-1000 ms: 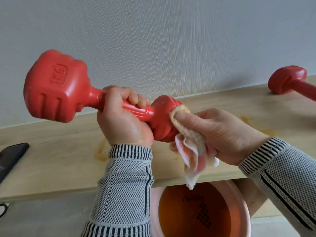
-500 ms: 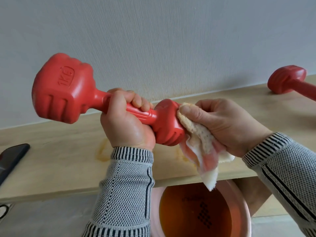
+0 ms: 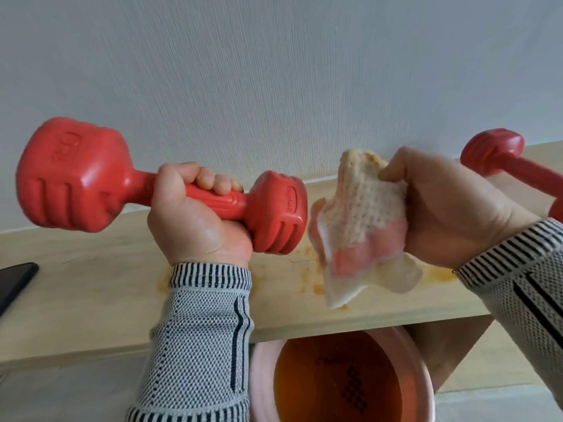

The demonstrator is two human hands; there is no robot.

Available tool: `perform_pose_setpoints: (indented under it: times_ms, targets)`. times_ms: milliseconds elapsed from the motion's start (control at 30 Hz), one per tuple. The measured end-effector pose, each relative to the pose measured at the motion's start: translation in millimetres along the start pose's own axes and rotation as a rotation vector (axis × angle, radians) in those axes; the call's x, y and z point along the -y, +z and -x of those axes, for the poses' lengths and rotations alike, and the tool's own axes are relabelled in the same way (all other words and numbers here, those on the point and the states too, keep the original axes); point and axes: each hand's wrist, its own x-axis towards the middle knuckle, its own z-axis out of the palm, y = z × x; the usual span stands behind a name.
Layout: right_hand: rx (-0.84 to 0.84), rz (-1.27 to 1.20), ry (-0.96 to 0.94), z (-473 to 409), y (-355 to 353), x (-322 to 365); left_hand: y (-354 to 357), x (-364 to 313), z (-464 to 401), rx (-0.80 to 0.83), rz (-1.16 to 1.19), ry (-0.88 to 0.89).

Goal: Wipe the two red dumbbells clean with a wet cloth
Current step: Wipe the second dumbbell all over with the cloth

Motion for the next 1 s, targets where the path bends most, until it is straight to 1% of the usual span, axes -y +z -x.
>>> perform_pose_setpoints:
  times_ms: [67,167,267,300,333,433,500,533,633,667,733,833,900,933,1000]
  targets:
    - [-0.039,0.152,-0.05,2,-5,2,0,2,1,0.001,-0.016,-0.009]
    - [-0.114,0.465,-0.181,8,-7,7,0,6,3,-0.001,-0.036,-0.014]
    - [-0.248,0.945,-0.297,14,-11,8,1,10,5,-0.001,-0.043,-0.024]
    - [-0.289,1.074,-0.329,14,-12,6,1,12,6,-0.002,-0.045,-0.029]
    - [-0.323,1.148,-0.35,14,-14,4,2,14,7,-0.003,-0.046,-0.034]
    - [-0.426,1.163,-0.321,8,-22,-4,4,19,10,0.001,-0.047,-0.048]
    - [-0.489,1.063,-0.251,5,-27,-7,6,23,12,0.001,-0.051,-0.053]
    - [-0.498,0.958,-0.198,4,-29,-8,7,25,13,0.003,-0.053,-0.053]
    - [-0.446,0.55,-0.042,3,-35,-6,9,31,17,0.007,-0.069,-0.042]
    - [-0.412,0.464,0.003,2,-37,-4,10,33,18,0.01,-0.078,-0.037]
    - [-0.299,0.387,0.046,2,-42,-1,10,36,19,0.019,-0.091,-0.034]
    - [-0.081,0.446,0.015,7,-48,-1,10,39,19,0.034,-0.104,-0.037]
    - [-0.007,0.583,-0.006,10,-47,-4,10,40,18,0.033,-0.105,-0.036]
    - [-0.035,0.661,-0.029,10,-47,-6,10,41,18,0.03,-0.105,-0.034]
    - [-0.205,0.795,-0.09,7,-49,-8,10,43,17,0.019,-0.105,-0.031]
